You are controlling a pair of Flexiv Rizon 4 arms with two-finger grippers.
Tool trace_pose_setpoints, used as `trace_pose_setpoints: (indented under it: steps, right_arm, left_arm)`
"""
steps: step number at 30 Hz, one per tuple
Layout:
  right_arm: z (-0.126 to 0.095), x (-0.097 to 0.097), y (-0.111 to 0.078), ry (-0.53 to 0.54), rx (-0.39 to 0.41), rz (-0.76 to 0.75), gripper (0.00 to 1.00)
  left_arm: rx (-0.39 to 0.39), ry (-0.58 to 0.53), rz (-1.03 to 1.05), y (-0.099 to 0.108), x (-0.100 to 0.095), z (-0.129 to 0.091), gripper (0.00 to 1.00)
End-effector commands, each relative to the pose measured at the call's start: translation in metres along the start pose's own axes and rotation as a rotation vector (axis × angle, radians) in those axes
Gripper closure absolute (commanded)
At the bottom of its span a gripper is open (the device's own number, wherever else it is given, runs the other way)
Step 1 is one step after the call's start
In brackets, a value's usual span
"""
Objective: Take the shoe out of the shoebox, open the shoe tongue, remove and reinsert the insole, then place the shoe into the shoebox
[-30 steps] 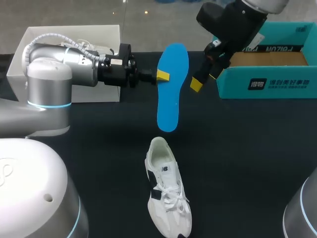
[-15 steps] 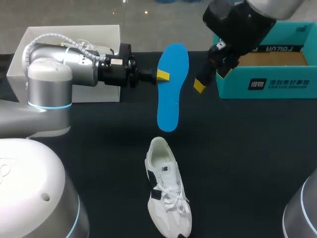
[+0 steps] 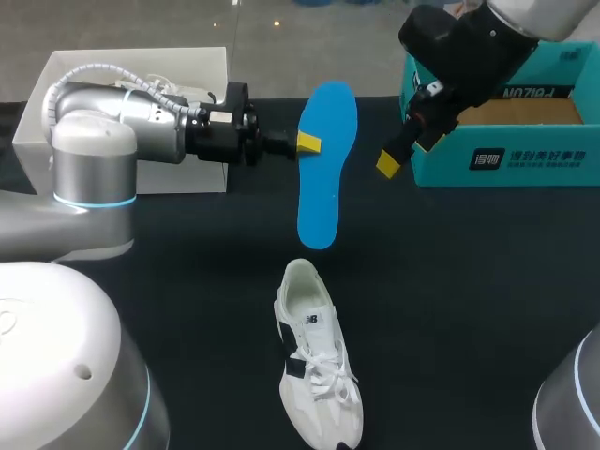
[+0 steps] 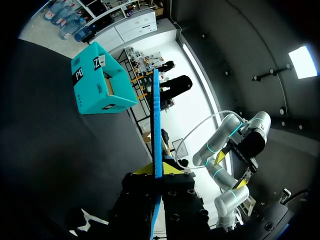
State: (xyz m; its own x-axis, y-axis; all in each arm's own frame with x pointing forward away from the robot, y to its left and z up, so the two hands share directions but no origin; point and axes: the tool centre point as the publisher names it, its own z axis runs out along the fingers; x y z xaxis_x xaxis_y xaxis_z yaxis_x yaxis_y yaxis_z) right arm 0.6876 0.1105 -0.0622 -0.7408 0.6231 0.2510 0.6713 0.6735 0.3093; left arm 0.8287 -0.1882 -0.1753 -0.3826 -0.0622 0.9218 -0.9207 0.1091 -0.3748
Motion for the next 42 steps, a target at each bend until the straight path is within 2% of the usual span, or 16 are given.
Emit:
trace_pose_setpoints:
  steps: [1,11,13,15,17,20,28,42]
  right_arm:
    - [0.000,0.000,0.002,0.000,0.004,0.000,0.00]
    - [0.000,0.000,0.002,0.000,0.004,0.000,0.00]
    - [0.000,0.000,0.002,0.000,0.004,0.000,0.00]
    - [0.000,0.000,0.002,0.000,0.004,0.000,0.00]
    - [0.000,0.000,0.002,0.000,0.004,0.000,0.00]
    - [0.000,0.000,0.002,0.000,0.004,0.000,0.00]
    - [0.000,0.000,0.002,0.000,0.004,0.000,0.00]
    - [0.000,0.000,0.002,0.000,0.004,0.000,0.00]
  left_arm:
    - [0.000,-0.003,0.000,0.001,0.000,0.000,1.00]
    - [0.000,-0.003,0.000,0.001,0.000,0.000,1.00]
    - [0.017,0.031,0.122,-0.002,0.013,-0.004,1.00]
    - [-0.007,0.082,0.335,-0.004,0.023,-0.009,1.00]
    - [-0.011,0.166,0.432,-0.001,0.033,-0.012,1.00]
    - [-0.013,0.185,0.549,0.007,0.040,-0.019,1.00]
    - [0.045,0.161,0.653,0.016,0.037,-0.031,1.00]
    - [0.028,0.138,0.703,0.023,0.035,-0.029,1.00]
